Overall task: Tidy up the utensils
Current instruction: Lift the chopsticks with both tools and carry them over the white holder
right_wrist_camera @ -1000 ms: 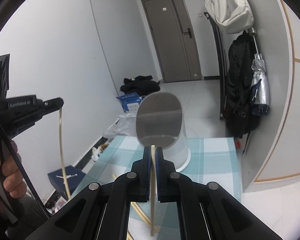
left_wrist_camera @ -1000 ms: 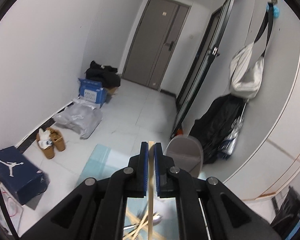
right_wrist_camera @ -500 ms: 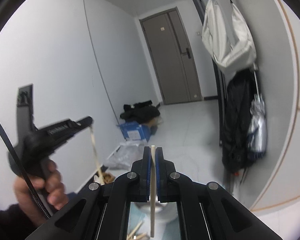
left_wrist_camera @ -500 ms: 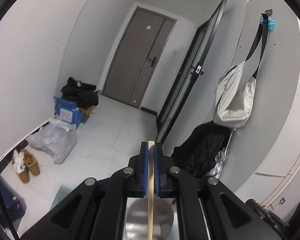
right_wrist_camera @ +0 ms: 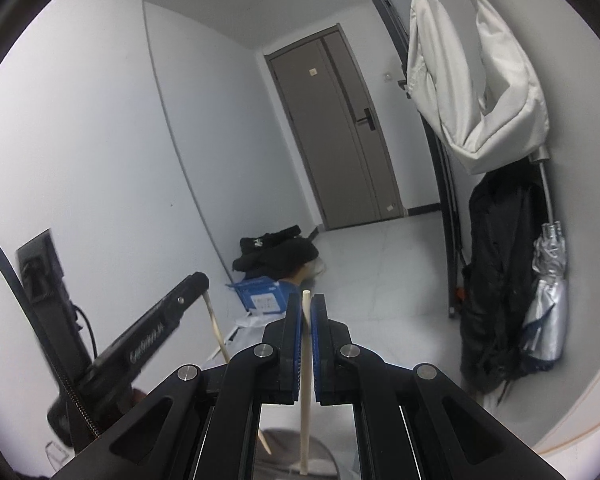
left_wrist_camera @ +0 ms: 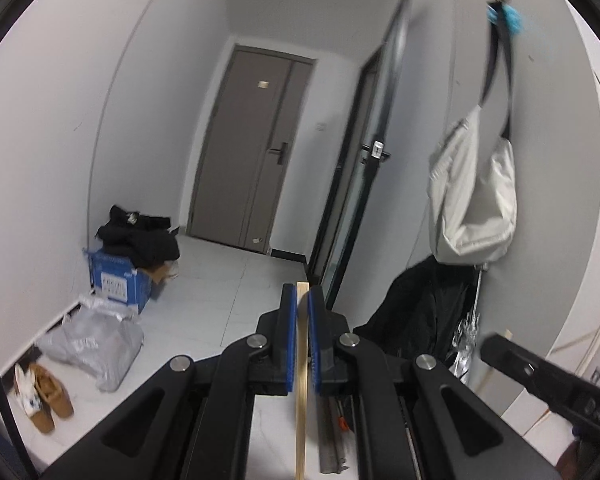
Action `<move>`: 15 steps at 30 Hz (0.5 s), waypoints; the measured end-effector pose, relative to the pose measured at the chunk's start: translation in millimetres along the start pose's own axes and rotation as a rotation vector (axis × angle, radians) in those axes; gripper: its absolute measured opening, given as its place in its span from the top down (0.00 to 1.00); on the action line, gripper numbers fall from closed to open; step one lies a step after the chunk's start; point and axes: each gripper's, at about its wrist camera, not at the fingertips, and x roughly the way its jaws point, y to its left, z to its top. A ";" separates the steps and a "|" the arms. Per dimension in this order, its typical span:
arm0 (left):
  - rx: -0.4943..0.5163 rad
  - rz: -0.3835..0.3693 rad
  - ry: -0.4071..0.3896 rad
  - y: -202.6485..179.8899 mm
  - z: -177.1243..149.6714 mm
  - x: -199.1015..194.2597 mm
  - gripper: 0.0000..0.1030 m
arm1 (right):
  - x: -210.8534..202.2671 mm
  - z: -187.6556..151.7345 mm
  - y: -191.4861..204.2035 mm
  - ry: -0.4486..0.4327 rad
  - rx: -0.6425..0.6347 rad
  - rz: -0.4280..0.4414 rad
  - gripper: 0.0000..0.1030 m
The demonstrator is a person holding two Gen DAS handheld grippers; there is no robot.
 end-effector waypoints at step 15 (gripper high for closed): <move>0.113 -0.175 0.146 -3.0 -19.6 -1.2 0.97 | 24.5 -44.9 4.3 0.071 -0.097 0.066 0.96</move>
